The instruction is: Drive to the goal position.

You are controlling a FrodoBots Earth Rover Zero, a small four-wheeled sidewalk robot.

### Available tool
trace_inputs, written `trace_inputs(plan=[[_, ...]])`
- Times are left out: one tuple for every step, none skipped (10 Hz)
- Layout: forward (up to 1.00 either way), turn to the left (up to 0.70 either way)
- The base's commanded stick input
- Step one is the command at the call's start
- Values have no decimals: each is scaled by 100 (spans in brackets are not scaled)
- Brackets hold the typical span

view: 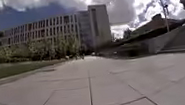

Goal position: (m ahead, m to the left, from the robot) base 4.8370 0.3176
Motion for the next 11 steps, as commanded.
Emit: trace_inputs(plan=[[70,0],[70,0],[70,0],[70,0],[70,0],[70,0],[70,0],[70,0],[70,0],[70,0],[70,0]])
